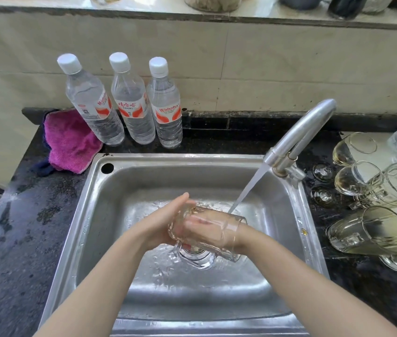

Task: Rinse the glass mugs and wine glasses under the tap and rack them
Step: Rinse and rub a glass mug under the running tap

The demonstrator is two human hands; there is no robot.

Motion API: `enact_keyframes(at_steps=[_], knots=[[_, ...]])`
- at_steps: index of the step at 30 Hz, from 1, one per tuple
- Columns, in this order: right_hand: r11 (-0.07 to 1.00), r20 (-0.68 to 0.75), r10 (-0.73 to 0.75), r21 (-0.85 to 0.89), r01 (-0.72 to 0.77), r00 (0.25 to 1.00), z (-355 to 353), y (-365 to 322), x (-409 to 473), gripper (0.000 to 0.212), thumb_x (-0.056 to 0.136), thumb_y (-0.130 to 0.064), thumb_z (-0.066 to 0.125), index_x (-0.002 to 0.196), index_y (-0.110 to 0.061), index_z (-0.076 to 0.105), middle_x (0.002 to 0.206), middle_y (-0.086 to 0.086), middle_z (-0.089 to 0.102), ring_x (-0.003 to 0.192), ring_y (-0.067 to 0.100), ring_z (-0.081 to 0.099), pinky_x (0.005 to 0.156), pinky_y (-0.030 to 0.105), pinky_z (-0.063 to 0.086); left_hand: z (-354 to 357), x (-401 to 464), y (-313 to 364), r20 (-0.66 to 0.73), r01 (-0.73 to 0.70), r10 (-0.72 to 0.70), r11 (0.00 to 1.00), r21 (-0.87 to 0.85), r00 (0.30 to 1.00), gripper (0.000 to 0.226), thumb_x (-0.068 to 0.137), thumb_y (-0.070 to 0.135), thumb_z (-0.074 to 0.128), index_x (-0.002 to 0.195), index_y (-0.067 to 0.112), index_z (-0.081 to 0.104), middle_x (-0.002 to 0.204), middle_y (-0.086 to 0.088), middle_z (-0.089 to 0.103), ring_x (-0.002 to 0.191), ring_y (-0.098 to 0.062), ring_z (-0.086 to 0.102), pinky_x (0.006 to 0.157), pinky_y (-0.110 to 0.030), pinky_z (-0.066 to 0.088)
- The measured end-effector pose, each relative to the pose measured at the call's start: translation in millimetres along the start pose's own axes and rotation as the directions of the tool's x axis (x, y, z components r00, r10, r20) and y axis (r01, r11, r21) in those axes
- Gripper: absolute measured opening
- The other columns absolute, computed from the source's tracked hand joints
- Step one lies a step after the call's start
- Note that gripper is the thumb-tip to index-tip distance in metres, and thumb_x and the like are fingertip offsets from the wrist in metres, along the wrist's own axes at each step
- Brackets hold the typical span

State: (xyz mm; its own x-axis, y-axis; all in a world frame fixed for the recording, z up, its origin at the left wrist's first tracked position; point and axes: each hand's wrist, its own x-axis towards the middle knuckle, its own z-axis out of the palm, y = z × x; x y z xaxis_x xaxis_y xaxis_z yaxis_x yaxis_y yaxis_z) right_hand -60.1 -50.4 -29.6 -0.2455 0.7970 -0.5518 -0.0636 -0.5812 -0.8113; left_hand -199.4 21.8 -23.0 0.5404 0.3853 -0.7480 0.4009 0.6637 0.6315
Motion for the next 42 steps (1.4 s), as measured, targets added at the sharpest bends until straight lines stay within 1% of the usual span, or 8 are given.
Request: enact_keyframes(at_steps=[4, 10, 15, 17, 23, 28, 37, 42], knots=[[0.733, 0.104, -0.084, 0.680, -0.009, 0.991, -3.0, -4.3, -8.2, 0.020, 0.087, -0.008, 0.056, 0.097, -0.002, 0.072, 0.099, 0.014, 0.072, 0.092, 0.022, 0.070, 0.088, 0.029, 0.056, 3.3, 3.8, -13.5, -0.085, -0.247, 0.242, 0.967, -0.057, 0.967, 0.031, 0.091, 0.044, 0.050, 0.110, 0.022, 0.060, 0.103, -0.009, 0.069, 0.085, -0.023, 0.067, 0.074, -0.037, 0.053], [0.948, -0.091, 0.035, 0.319, -0.004, 0.995, -23.1, 10.7, -10.5, 0.021, 0.098, -0.008, 0.045, 0.108, -0.008, 0.064, 0.110, 0.002, 0.067, 0.095, 0.002, 0.067, 0.084, 0.015, 0.050, 1.8, -2.0, -1.8, -0.343, -0.419, 0.551, 0.821, 0.388, 0.761, 0.015, 0.092, 0.034, 0.057, 0.105, 0.026, 0.056, 0.100, 0.009, 0.059, 0.092, -0.005, 0.057, 0.077, -0.012, 0.040], [0.974, -0.246, 0.212, 0.129, -0.185, 0.946, -56.2, 41.9, -22.2, 0.023, 0.097, -0.009, 0.049, 0.114, -0.007, 0.064, 0.103, 0.003, 0.071, 0.090, 0.015, 0.067, 0.078, 0.023, 0.053, -10.8, -17.9, 9.8, -0.051, -0.337, 0.855, 0.257, 0.906, 0.516, 0.064, 0.071, 0.065, 0.047, 0.128, 0.036, 0.047, 0.105, 0.011, 0.042, 0.087, -0.001, 0.048, 0.068, -0.015, 0.041], [0.981, -0.375, 0.184, 0.016, -0.193, 0.909, -56.4, 46.5, -22.8, 0.021, 0.096, -0.010, 0.049, 0.111, -0.008, 0.064, 0.106, 0.006, 0.070, 0.090, 0.014, 0.065, 0.082, 0.027, 0.051, -13.3, -17.6, 11.1, -0.051, -0.370, 0.865, 0.266, 0.890, 0.499, 0.064, 0.071, 0.064, 0.047, 0.128, 0.034, 0.047, 0.105, 0.011, 0.042, 0.086, 0.001, 0.047, 0.069, -0.014, 0.042], [0.920, -0.482, -0.382, -0.280, 0.274, 0.789, -28.2, 13.2, -47.4, 0.022, 0.098, -0.019, 0.048, 0.105, -0.030, 0.066, 0.109, -0.017, 0.067, 0.108, -0.004, 0.059, 0.092, 0.010, 0.044, 16.8, 3.5, -0.4, -0.527, -0.485, 0.458, 0.869, 0.097, 0.715, 0.031, 0.096, 0.035, 0.047, 0.122, 0.019, 0.051, 0.115, 0.001, 0.057, 0.095, -0.011, 0.057, 0.071, -0.023, 0.045], [0.859, -0.409, -0.461, -0.430, 0.279, 0.788, -36.9, -4.7, -60.9, 0.016, 0.095, -0.012, 0.053, 0.096, -0.020, 0.068, 0.093, -0.009, 0.072, 0.092, 0.003, 0.067, 0.087, 0.019, 0.051, 39.0, 7.8, -0.6, -0.286, -0.210, 0.060, 0.821, -0.531, 0.956, 0.034, 0.096, 0.044, 0.044, 0.102, 0.014, 0.060, 0.096, -0.011, 0.068, 0.079, -0.021, 0.065, 0.055, -0.030, 0.053], [0.889, -0.542, -0.445, -0.363, 0.280, 0.713, -29.4, -20.6, -68.6, 0.019, 0.098, -0.016, 0.048, 0.098, -0.013, 0.066, 0.080, -0.002, 0.072, 0.076, 0.010, 0.068, 0.076, 0.024, 0.053, 46.0, 25.4, -7.4, -0.265, -0.229, 0.135, 0.902, -0.367, 0.955, 0.030, 0.096, 0.033, 0.045, 0.114, 0.014, 0.061, 0.109, -0.014, 0.068, 0.091, -0.029, 0.069, 0.079, -0.047, 0.056], [0.632, -0.187, -0.348, -0.770, 0.082, 0.919, -34.4, -28.6, -78.0, 0.018, 0.098, -0.020, 0.048, 0.111, -0.018, 0.060, 0.105, -0.008, 0.071, 0.100, 0.005, 0.063, 0.090, 0.022, 0.047, 40.7, 13.8, -2.9, -0.026, 0.048, -0.086, 0.758, -0.651, 0.996, 0.034, 0.092, 0.023, 0.043, 0.088, -0.001, 0.067, 0.087, -0.025, 0.070, 0.072, -0.036, 0.070, 0.059, -0.042, 0.058]])
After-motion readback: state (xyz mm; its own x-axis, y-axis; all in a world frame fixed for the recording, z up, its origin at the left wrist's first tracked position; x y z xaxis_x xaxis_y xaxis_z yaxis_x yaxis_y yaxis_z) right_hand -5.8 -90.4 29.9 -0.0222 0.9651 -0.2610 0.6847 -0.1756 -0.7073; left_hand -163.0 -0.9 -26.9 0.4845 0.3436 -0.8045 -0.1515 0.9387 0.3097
